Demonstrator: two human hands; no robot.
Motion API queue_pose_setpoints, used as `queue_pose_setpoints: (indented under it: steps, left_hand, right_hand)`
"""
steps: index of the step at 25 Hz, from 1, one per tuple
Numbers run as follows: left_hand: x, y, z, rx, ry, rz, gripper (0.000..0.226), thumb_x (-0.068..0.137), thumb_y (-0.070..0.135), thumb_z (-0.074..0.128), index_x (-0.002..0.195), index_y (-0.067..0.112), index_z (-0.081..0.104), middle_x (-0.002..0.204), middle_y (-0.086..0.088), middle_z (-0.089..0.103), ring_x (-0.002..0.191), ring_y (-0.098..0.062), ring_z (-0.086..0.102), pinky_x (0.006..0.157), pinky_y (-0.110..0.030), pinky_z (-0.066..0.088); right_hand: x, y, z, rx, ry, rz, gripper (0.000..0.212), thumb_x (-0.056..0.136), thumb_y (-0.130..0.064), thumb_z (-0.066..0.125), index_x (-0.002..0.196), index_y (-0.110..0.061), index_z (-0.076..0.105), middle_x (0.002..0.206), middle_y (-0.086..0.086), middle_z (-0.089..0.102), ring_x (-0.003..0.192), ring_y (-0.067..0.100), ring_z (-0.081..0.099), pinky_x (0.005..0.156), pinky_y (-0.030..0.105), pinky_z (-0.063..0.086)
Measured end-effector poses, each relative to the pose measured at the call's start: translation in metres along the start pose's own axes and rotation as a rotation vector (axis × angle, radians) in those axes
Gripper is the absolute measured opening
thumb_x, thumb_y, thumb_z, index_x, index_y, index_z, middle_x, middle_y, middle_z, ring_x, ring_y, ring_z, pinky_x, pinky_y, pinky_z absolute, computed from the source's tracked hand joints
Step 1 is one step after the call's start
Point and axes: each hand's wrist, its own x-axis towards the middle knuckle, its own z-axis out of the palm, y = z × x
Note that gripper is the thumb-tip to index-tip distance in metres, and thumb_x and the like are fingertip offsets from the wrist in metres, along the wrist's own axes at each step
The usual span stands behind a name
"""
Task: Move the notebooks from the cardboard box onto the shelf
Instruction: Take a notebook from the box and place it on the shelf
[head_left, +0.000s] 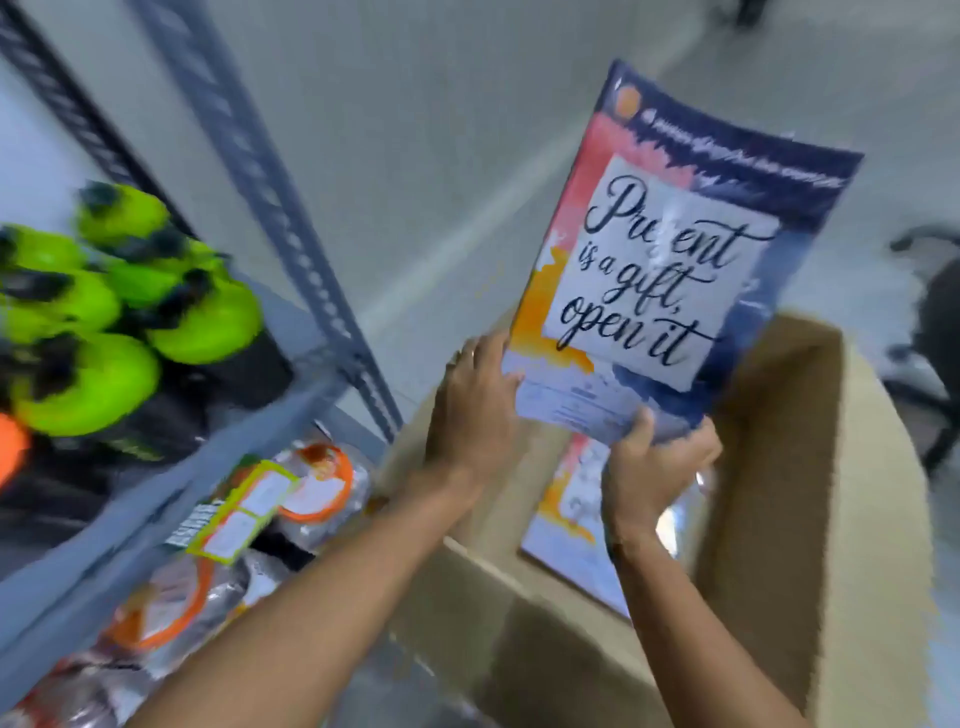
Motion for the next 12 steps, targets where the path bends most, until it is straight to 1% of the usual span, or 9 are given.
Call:
queue_pose_setpoints:
  steps: [2,3,5,6,8,9,10,11,12]
  left_hand:
    - [0.005,-0.004,-0.081,0.087,0.402,0.158,0.041,0.084,0.020,0.058,0.114,-0.008,0.063,0.100,-0.023,0.069,0.096,-0.026,0.056,0.086,-0.029,0.040]
    - [0.003,-0.005,-0.129,0.162,0.583,0.205,0.042,0.085,0.021,0.058,0.114,-0.010,0.063,0.096,-0.024,0.070,0.094,-0.022,0.054,0.087,-0.023,0.040]
    - [-0.006,0.001,-0.223,0.303,0.837,0.241,0.041,0.084,0.016,0.059,0.116,-0.010,0.061,0.094,-0.026,0.068,0.091,-0.019,0.051,0.089,-0.015,0.034]
    - [-0.013,0.005,-0.267,0.377,0.939,0.235,0.041,0.084,0.013,0.058,0.118,-0.010,0.060,0.095,-0.026,0.067,0.090,-0.018,0.050,0.088,-0.013,0.032]
    - [-0.022,0.015,-0.334,0.467,1.087,0.140,0.041,0.086,0.009,0.059,0.123,-0.007,0.058,0.101,-0.025,0.064,0.088,-0.016,0.047,0.083,-0.010,0.030]
    - [-0.026,0.020,-0.367,0.499,1.130,0.055,0.042,0.087,0.009,0.060,0.125,-0.005,0.056,0.106,-0.025,0.062,0.089,-0.016,0.047,0.082,-0.011,0.030]
    - [-0.024,0.022,-0.393,0.532,1.123,-0.053,0.041,0.088,0.010,0.059,0.127,-0.003,0.056,0.111,-0.024,0.059,0.094,-0.018,0.047,0.083,-0.017,0.031]
    - [-0.020,0.020,-0.415,0.582,1.082,-0.186,0.037,0.090,0.013,0.056,0.125,-0.002,0.056,0.114,-0.024,0.056,0.100,-0.024,0.049,0.081,-0.024,0.030]
    - [-0.014,0.015,-0.434,0.624,1.021,-0.320,0.032,0.092,0.015,0.054,0.118,-0.003,0.058,0.113,-0.026,0.056,0.103,-0.033,0.050,0.076,-0.031,0.030]
  right_hand:
    - [-0.033,-0.060,0.022,0.157,-0.059,-0.194,0.051,0.085,-0.012,0.061,0.128,0.007,0.042,0.116,0.013,0.043,0.115,0.026,0.045,0.085,0.004,0.032]
    - [-0.054,-0.096,0.035,0.226,-0.093,-0.328,0.057,0.083,-0.017,0.062,0.130,0.008,0.042,0.115,0.012,0.044,0.114,0.026,0.044,0.088,-0.001,0.031]
    - [-0.098,-0.171,0.057,0.344,-0.196,-0.538,0.063,0.082,-0.023,0.064,0.131,0.010,0.042,0.117,0.024,0.052,0.111,0.028,0.045,0.092,-0.004,0.028]
    - [-0.121,-0.209,0.067,0.402,-0.279,-0.604,0.062,0.082,-0.023,0.064,0.132,0.008,0.043,0.120,0.028,0.055,0.111,0.030,0.048,0.093,-0.001,0.030]
    - [-0.156,-0.272,0.080,0.461,-0.450,-0.717,0.062,0.083,-0.023,0.064,0.135,0.002,0.043,0.123,0.027,0.057,0.113,0.033,0.054,0.096,0.016,0.037]
    - [-0.174,-0.302,0.088,0.462,-0.534,-0.772,0.061,0.083,-0.023,0.063,0.136,0.000,0.042,0.125,0.025,0.057,0.116,0.033,0.054,0.097,0.024,0.037]
    - [-0.186,-0.328,0.096,0.441,-0.620,-0.822,0.059,0.085,-0.023,0.063,0.136,-0.001,0.043,0.128,0.022,0.057,0.118,0.032,0.053,0.097,0.027,0.035]
    - [-0.196,-0.352,0.103,0.402,-0.683,-0.880,0.054,0.086,-0.020,0.063,0.134,-0.003,0.045,0.128,0.019,0.058,0.118,0.031,0.053,0.095,0.026,0.034]
    - [-0.203,-0.375,0.112,0.366,-0.763,-0.919,0.044,0.086,-0.016,0.063,0.127,-0.004,0.053,0.122,0.017,0.062,0.114,0.030,0.056,0.090,0.026,0.036]
